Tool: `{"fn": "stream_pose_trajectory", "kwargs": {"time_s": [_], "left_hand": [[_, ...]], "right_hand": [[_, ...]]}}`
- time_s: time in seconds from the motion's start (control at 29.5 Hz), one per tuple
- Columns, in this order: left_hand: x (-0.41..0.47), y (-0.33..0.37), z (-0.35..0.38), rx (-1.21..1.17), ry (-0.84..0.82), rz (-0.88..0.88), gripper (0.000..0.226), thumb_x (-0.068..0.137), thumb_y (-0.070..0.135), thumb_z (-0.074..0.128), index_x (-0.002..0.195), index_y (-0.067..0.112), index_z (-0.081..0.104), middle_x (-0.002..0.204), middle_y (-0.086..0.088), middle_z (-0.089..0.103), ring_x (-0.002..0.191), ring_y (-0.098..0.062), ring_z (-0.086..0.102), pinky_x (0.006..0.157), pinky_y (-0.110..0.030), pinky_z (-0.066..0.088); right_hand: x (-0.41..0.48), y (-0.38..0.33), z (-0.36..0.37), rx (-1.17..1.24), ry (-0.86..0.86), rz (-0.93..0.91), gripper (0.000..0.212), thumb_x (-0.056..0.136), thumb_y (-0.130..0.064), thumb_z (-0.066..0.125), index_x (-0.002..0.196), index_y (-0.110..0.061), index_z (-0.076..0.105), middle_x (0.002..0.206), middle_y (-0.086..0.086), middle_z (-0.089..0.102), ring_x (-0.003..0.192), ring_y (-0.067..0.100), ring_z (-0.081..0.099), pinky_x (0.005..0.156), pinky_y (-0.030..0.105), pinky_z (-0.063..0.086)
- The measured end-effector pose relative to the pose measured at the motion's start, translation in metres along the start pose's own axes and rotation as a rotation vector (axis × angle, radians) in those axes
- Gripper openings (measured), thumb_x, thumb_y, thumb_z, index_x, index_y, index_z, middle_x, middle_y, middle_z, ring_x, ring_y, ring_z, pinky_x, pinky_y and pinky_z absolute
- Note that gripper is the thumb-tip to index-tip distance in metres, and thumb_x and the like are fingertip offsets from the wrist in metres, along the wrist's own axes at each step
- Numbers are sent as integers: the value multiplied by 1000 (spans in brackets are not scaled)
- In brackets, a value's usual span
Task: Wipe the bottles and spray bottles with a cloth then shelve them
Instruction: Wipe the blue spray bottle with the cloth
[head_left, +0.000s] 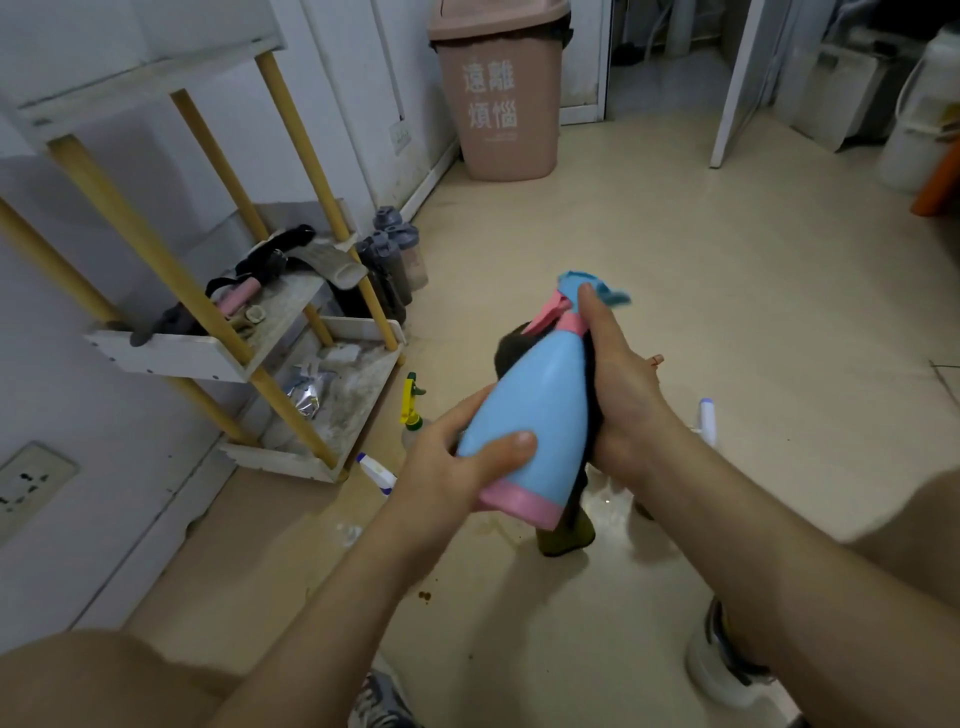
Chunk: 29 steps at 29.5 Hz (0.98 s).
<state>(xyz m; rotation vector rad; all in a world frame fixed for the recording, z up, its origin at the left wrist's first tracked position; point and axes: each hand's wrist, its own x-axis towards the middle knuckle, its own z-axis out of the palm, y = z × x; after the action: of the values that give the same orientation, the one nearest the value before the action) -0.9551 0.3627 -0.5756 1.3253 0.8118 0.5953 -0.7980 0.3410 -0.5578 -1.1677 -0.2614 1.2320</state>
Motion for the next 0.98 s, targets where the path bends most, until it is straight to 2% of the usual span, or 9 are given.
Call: {"fn": "stream_pose_trajectory", "kwargs": {"time_s": [0.07, 0.17, 0.3, 0.37, 0.47, 0.61, 0.75, 0.85, 0.98], "left_hand": [[-2, -1, 4, -370, -53, -74, 61, 62, 43, 72, 117, 17, 65, 111, -13, 71, 95, -30, 71, 67, -42, 59], [2, 1, 8, -447, 19, -72, 66, 63, 48, 71, 120, 16, 61, 112, -16, 70, 95, -33, 71, 69, -48, 59], [14, 3, 1, 6, 278, 168, 50, 80, 53, 71, 120, 29, 52, 114, -3, 65, 94, -14, 70, 70, -35, 59], [18, 0, -2, 262, 345, 285, 41, 88, 58, 58, 120, 36, 47, 111, 8, 61, 93, 3, 65, 72, -18, 53], [20, -7, -6, 410, 345, 327, 70, 87, 70, 48, 144, 31, 34, 124, 19, 54, 102, 14, 56, 78, -8, 47], [19, -12, -13, 532, 297, 380, 87, 74, 64, 62, 151, 37, 30, 134, 18, 53, 111, 1, 59, 85, -24, 55], [4, -3, 2, 169, 40, 350, 68, 77, 50, 64, 139, 25, 50, 125, 2, 64, 111, -19, 64, 82, -33, 57], [6, 11, 4, 36, 139, 342, 58, 77, 56, 56, 123, 21, 59, 109, 1, 69, 101, -23, 67, 71, -29, 56], [21, 12, -7, 415, 336, 509, 63, 86, 66, 45, 139, 33, 40, 118, 27, 57, 109, -5, 60, 85, -36, 55]], "right_hand": [[-5, 1, 4, 21, -146, 8, 60, 77, -62, 67, 102, -8, 69, 96, 14, 75, 85, 30, 72, 82, 46, 59], [-6, 3, 10, -112, -102, -72, 53, 83, -59, 65, 101, -9, 67, 96, 12, 75, 88, 28, 73, 83, 45, 59], [-13, 25, 18, -353, -149, -239, 32, 100, -44, 46, 113, -18, 60, 101, 4, 70, 82, 8, 69, 62, 18, 56], [-17, 44, 22, -422, -200, -327, 47, 99, -46, 45, 139, -20, 42, 121, 5, 60, 100, 7, 64, 72, 12, 53], [-17, 57, 27, -526, -257, -355, 80, 84, -70, 43, 151, -36, 18, 136, 1, 47, 119, 10, 55, 97, 26, 51], [-17, 10, 24, -362, -155, -298, 39, 98, -51, 42, 128, -27, 46, 112, -5, 62, 91, 4, 63, 69, 12, 53], [-9, -14, 13, -157, -103, -138, 63, 85, -72, 48, 104, -15, 67, 97, 10, 74, 88, 27, 72, 79, 39, 59], [-15, 7, 13, 62, -183, -35, 70, 76, -71, 54, 114, -13, 67, 105, 14, 74, 92, 30, 72, 83, 45, 57], [-23, 32, 22, 164, -240, -4, 49, 93, -56, 47, 122, -18, 62, 108, 8, 74, 99, 25, 72, 90, 44, 56]]}}
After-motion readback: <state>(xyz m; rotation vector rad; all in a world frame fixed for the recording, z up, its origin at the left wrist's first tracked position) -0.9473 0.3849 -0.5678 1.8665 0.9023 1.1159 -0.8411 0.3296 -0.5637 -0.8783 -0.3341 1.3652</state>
